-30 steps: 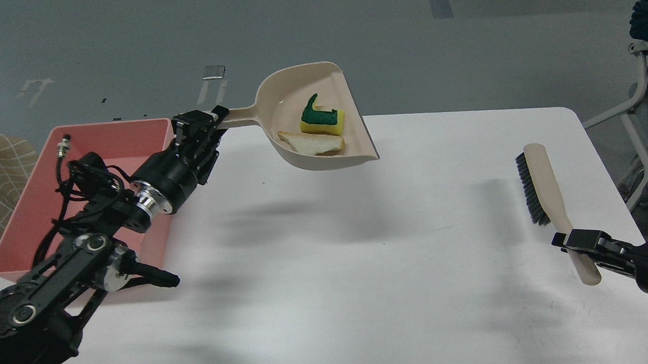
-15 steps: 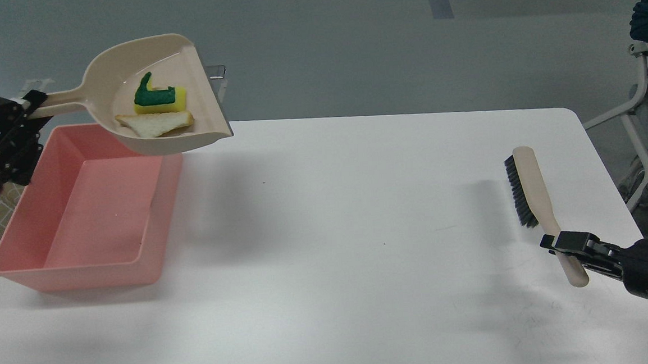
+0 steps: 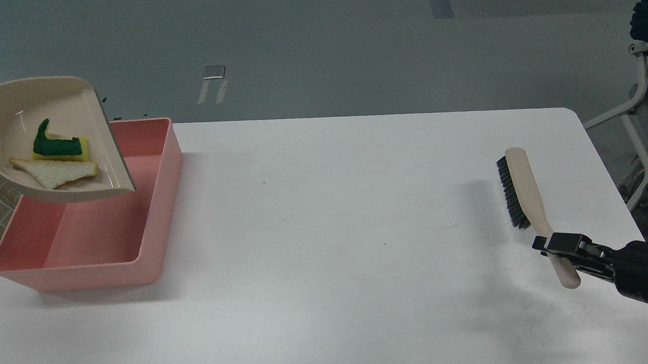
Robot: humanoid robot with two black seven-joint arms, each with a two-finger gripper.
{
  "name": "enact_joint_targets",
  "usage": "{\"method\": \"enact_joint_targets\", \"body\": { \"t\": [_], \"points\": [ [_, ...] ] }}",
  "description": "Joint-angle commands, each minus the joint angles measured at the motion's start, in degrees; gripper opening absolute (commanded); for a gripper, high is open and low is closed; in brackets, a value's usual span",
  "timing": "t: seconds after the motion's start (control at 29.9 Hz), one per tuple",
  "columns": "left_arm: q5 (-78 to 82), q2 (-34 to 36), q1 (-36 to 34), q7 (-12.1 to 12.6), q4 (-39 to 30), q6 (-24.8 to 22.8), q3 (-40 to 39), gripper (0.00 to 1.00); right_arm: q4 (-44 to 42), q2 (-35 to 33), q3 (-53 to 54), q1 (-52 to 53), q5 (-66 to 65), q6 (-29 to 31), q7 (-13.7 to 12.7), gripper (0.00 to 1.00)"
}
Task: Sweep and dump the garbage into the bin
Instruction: 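Tilt the dustpan with the left gripper to dump the sponge into the bin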
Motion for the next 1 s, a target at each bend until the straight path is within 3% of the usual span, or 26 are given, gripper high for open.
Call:
{"method": "enact_joint_targets", "body": {
  "t": [0.0, 0.37, 0.57, 0.8, 0.97],
  "points": [
    [6.1, 0.54, -0.18, -1.36, -0.16, 0.01, -0.08, 0.0, 0.01, 0.02, -0.09, 0.01, 0.01, 0.0, 0.0, 0.0],
    [18.86, 7.65, -0.44, -6.98, -3.15, 0.01, -0.08, 0.0, 0.1, 0.81, -0.09, 0.09, 0.01, 0.09, -0.08, 0.0],
    [19.73, 9.07, -0.44, -7.07, -3.15, 0.59, -0.08, 0.0, 0.19, 0.81, -0.09, 0.18, 0.01, 0.09, 0.0, 0.0],
    [19.3, 10.74, -1.14, -6.98, -2.98, 5.5, -0.08, 0.0, 0.27, 0.72, 0.0, 0.18, 0.01, 0.09, 0.0, 0.0],
    [12.72, 10.21, -8.69, -6.2, -3.24, 5.87, 0.88, 0.0, 0.19, 0.81, 0.0, 0.27, 0.01, 0.09, 0.0, 0.0]
  ]
}}
